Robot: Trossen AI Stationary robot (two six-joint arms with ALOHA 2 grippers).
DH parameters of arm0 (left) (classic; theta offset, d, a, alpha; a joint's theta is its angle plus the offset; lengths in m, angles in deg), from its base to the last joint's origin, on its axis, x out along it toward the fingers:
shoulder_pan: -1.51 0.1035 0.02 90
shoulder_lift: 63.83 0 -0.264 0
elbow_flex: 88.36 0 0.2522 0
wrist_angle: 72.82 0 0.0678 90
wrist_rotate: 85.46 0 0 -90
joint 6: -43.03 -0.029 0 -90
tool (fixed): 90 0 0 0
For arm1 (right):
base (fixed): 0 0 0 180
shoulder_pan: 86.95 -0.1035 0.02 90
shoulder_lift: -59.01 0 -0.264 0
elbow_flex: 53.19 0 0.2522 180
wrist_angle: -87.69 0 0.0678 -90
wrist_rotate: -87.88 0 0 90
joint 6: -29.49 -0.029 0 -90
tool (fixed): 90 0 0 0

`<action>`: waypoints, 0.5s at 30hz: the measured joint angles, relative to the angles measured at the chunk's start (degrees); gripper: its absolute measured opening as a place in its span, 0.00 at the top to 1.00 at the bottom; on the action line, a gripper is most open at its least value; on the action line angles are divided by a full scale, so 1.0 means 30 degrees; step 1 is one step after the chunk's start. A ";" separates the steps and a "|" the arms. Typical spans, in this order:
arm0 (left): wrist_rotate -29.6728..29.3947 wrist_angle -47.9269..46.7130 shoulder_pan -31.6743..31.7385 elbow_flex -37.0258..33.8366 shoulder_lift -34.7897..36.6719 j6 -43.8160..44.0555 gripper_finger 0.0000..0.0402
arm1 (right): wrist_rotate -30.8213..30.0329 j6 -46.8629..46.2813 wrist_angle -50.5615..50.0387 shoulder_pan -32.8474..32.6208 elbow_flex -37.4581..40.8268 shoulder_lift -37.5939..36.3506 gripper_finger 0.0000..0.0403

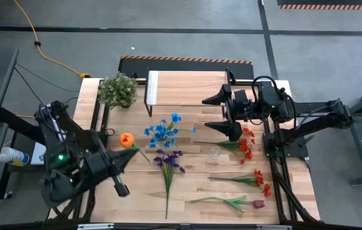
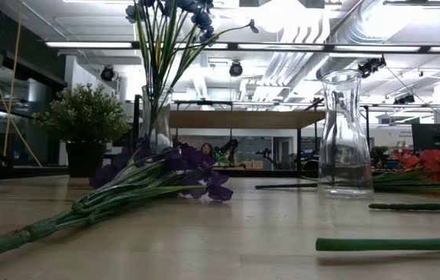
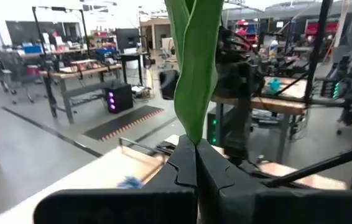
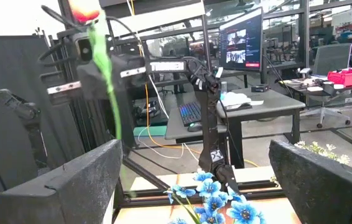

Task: Pick and place flowers into a vace then onto a shelf
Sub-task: Put the orange flower into the left transparent vase

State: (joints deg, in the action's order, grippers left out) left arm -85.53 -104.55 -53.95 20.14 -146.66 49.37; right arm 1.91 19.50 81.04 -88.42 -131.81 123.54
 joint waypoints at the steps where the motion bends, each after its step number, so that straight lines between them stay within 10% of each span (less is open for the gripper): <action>1: -0.0014 -0.0465 0.0115 0.0007 0.0239 -0.0062 0.94 | 0.0000 0.0000 0.0002 0.0000 0.0000 0.0000 0.02; 15: 0.0031 -0.5663 0.1311 0.0000 0.3643 -0.0020 0.94 | -0.0201 0.0410 -0.0005 0.0396 0.0000 0.0000 0.02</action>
State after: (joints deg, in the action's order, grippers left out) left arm -85.43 -121.54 -50.02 20.14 -135.73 49.31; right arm 1.31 20.73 81.03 -87.24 -131.81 123.54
